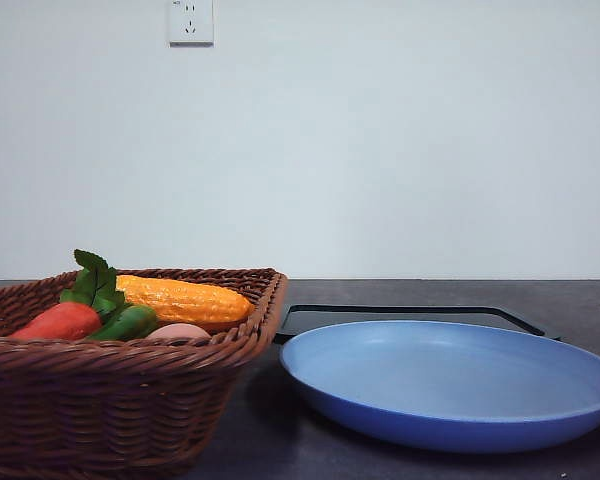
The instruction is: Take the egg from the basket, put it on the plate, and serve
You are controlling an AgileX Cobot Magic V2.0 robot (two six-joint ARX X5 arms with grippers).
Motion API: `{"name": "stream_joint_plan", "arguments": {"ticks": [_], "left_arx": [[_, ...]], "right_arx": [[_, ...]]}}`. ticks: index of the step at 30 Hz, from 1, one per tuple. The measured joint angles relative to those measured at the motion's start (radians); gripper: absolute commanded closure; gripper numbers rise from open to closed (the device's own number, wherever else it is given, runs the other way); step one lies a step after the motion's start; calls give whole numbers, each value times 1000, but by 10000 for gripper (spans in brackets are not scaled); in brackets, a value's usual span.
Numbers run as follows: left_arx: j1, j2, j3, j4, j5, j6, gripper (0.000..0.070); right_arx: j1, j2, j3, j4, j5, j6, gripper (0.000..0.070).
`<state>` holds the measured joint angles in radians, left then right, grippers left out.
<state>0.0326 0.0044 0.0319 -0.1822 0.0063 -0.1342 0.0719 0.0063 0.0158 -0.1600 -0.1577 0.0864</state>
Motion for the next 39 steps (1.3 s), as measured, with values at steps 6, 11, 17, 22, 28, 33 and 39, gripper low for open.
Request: {"name": "stream_joint_plan", "arguments": {"ticks": [6,11,17,22,28,33,39], "left_arx": [[0,0,0,3,50,-178,700],[0,0,0,4,65,-294,700],[0,0,4,-1,116,-345,700],[0,43,65,-97,132,-353,700],[0,178,180,-145,217,-355,700],[0,320,282,-151,322,-343,700],[-13,470,434,-161,443,-271,700]], "right_arx": [[0,0,0,3,0,59,700],[0,0,0,55,-9,228,700],[0,0,7,40,-53,337,700],[0,30,99,-67,-11,362,700],[0,163,251,-156,4,364,700],[0,314,367,-220,0,358,700],[0,497,506,-322,-46,292,700]]}}
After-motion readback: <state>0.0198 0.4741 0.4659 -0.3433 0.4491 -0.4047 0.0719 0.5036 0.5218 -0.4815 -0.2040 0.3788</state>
